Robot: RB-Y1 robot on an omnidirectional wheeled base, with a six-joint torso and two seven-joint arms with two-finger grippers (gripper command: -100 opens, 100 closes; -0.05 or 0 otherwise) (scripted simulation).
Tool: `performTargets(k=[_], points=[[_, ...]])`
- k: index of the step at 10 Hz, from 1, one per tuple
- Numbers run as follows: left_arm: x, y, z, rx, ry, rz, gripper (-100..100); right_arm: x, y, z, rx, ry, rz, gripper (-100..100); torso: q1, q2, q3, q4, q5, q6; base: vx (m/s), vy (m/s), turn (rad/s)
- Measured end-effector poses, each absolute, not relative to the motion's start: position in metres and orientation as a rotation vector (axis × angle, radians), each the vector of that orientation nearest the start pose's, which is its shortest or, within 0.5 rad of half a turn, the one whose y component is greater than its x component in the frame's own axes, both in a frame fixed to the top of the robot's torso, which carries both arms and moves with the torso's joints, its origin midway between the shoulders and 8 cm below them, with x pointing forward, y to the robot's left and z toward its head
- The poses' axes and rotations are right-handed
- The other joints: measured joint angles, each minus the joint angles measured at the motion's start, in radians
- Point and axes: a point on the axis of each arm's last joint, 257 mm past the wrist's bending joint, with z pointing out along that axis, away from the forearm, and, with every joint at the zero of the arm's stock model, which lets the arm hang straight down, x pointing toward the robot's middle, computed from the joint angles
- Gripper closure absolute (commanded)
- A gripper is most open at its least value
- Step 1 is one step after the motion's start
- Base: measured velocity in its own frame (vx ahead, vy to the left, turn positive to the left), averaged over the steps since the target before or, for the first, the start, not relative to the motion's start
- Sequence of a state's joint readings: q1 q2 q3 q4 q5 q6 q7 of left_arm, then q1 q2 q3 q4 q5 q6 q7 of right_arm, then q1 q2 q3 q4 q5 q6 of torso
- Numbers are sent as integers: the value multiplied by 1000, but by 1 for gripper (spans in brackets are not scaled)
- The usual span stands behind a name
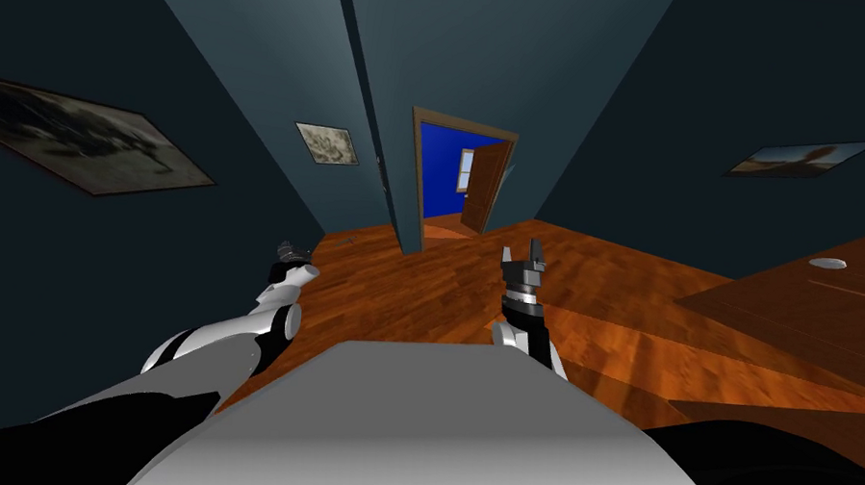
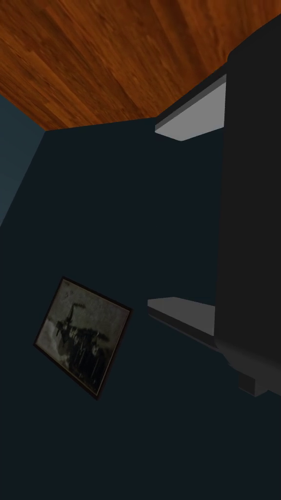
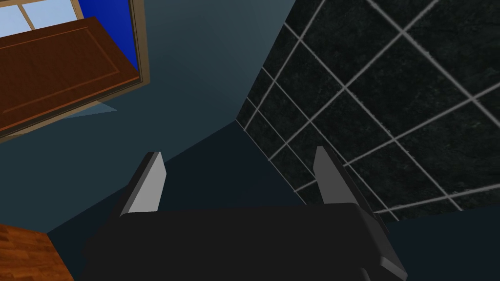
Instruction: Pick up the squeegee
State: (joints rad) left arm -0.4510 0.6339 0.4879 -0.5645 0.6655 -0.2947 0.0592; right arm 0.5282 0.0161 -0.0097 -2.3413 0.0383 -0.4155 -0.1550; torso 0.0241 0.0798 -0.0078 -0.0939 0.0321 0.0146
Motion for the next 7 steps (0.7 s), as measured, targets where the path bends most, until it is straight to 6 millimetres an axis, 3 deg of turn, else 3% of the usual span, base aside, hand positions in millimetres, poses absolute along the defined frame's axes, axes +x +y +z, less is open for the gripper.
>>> performTargets(k=[7], points=[[484,704,-235,-1628,321,-892,-100,343,-284,27,746,607,1387,0,1,-2,-1,-1,0,0,203,-29,-25]])
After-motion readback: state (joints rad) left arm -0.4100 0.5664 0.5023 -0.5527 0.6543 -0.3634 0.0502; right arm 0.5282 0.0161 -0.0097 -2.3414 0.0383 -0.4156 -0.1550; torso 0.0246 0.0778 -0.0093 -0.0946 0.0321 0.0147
